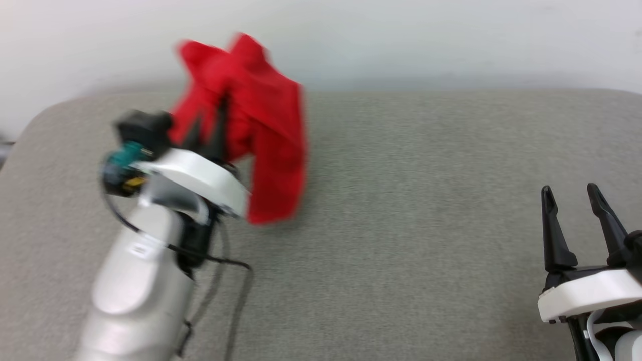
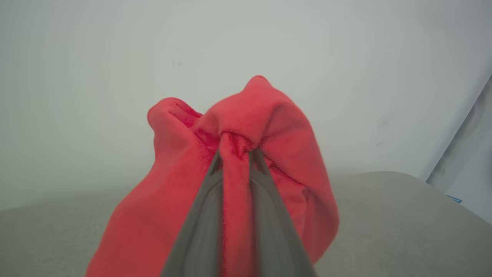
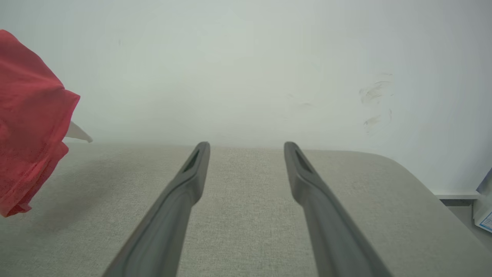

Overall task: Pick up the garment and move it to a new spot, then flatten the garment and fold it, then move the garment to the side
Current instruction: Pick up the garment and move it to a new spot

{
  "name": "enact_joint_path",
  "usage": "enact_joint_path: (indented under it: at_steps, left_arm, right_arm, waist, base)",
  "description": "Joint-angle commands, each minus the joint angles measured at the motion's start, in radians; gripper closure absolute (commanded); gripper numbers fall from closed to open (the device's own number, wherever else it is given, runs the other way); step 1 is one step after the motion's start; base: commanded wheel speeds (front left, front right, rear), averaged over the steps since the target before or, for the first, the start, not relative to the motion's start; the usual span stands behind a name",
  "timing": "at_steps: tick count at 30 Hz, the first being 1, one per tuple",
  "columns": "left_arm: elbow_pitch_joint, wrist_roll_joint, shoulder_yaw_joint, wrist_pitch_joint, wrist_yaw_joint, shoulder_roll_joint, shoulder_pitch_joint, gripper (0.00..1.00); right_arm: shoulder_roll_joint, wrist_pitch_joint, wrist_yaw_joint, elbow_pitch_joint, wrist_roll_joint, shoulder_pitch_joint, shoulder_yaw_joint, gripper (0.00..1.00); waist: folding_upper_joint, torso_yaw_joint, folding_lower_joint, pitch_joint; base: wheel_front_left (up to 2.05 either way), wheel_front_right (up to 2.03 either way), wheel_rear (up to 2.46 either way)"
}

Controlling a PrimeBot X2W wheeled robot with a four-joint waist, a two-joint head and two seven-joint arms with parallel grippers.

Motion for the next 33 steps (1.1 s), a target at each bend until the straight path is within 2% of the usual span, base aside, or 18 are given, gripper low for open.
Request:
enact_joint_path:
  at_steps: [1, 9, 15, 16, 17, 18, 19, 26, 30, 33]
  left_arm:
    - [-0.015, 0.007, -0.013, 0.004, -0.004, -0.006, 0.017, 1.0]
    - [-0.079, 0.008, -0.196, 0.069, -0.049, -0.12, 0.137, 1.0]
    - [-0.053, 0.025, -0.336, 0.112, -0.073, -0.15, 0.216, 1.0]
    - [-0.045, 0.018, -0.349, 0.117, -0.074, -0.152, 0.231, 0.97]
    - [-0.035, 0.016, -0.361, 0.121, -0.074, -0.154, 0.241, 0.61]
    - [-0.032, 0.021, -0.371, 0.118, -0.075, -0.157, 0.247, 0.14]
    - [-0.032, 0.024, -0.381, 0.109, -0.075, -0.16, 0.253, 0.0]
    - [-0.067, 0.072, -0.418, 0.012, -0.07, -0.149, 0.264, 0.0]
    - [-0.106, 0.081, -0.39, -0.05, -0.04, -0.134, 0.281, 0.0]
    - [-0.123, 0.079, -0.354, -0.074, -0.002, -0.118, 0.295, 0.0]
  right_arm:
    - [0.001, 0.003, -0.001, -0.002, 0.008, 0.013, 0.0, 0.0]
    - [0.002, -0.003, -0.001, -0.006, 0.038, 0.018, 0.0, 0.0]
    - [0.001, -0.016, -0.001, -0.007, 0.042, -0.001, 0.004, 0.0]
    - [0.001, -0.017, -0.001, -0.006, 0.042, -0.003, 0.005, 0.0]
    - [0.001, -0.019, -0.001, -0.004, 0.043, -0.007, 0.007, 0.0]
    - [0.001, -0.021, -0.001, -0.001, 0.043, -0.008, 0.007, 0.0]
    - [0.001, -0.021, -0.001, 0.0, 0.041, -0.008, 0.006, 0.0]
    - [0.001, -0.013, -0.001, 0.008, 0.026, 0.004, 0.011, 0.0]
    - [0.001, -0.001, -0.001, 0.012, 0.021, 0.024, 0.012, 0.0]
    - [0.001, 0.009, -0.001, 0.014, 0.022, 0.044, 0.012, 0.0]
  waist:
    - [-0.0001, -0.031, 0.0001, -0.006]
    - [-0.0001, -0.112, 0.0001, 0.059]
    - [-0.0001, -0.13, 0.0001, 0.117]
    - [-0.0001, -0.131, 0.0001, 0.123]
    - [-0.0001, -0.131, 0.0001, 0.126]
    - [-0.0001, -0.13, 0.0001, 0.126]
    - [-0.0001, -0.126, 0.0001, 0.126]
    - [-0.0001, -0.084, 0.0001, 0.072]
    - [-0.0001, -0.058, 0.0001, 0.023]
    - [-0.0001, -0.041, 0.0001, -0.013]
  base:
    - [0.0, 0.0, 0.0]
    - [0.0, 0.0, 0.0]
    - [0.0, 0.0, 0.0]
    - [0.0, 0.0, 0.0]
    - [0.0, 0.0, 0.0]
    - [0.0, 0.0, 0.0]
    - [0.0, 0.0, 0.0]
    - [0.0, 0.0, 0.0]
    - [0.0, 0.0, 0.0]
    - [0.0, 0.0, 0.0]
